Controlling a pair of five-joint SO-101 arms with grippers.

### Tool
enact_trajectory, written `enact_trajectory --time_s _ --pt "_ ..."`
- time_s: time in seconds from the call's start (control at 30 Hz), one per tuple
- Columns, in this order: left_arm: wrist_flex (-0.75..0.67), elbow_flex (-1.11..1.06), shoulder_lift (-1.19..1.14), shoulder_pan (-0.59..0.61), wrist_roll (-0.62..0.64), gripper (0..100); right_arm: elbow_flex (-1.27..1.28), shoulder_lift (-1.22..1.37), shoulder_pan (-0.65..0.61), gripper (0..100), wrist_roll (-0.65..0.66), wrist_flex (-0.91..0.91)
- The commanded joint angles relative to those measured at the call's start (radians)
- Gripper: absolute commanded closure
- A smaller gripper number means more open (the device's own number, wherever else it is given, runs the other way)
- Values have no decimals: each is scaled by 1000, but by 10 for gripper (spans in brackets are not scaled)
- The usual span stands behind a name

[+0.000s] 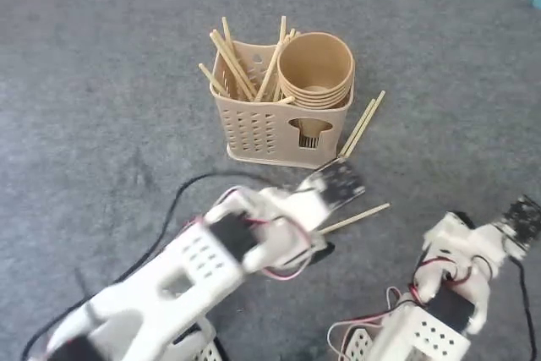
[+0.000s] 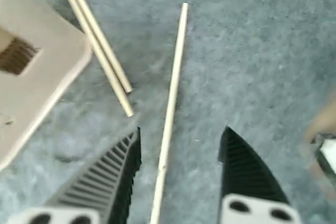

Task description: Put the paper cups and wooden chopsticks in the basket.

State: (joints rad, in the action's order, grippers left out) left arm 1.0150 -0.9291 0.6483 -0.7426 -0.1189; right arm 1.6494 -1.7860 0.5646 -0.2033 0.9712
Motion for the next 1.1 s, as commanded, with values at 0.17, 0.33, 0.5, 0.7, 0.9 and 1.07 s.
enact_trajectory --time_s 0.17,0.33,0.5,0.7,0.9,1.07 --pt "-72 312 -483 -94 17 806 -51 -15 360 991 86 -191" --pt "-169 343 -626 -91 12 806 -26 -15 507 991 135 -252" --pt "-198 390 -735 -91 12 806 20 -15 527 991 183 -252" --pt "-198 406 -850 -97 12 912 29 -15 529 991 181 -251" --pt "-192 417 -856 -98 15 987 31 -15 524 991 176 -245" --pt "-147 420 -786 -98 17 987 35 -8 527 991 180 -242"
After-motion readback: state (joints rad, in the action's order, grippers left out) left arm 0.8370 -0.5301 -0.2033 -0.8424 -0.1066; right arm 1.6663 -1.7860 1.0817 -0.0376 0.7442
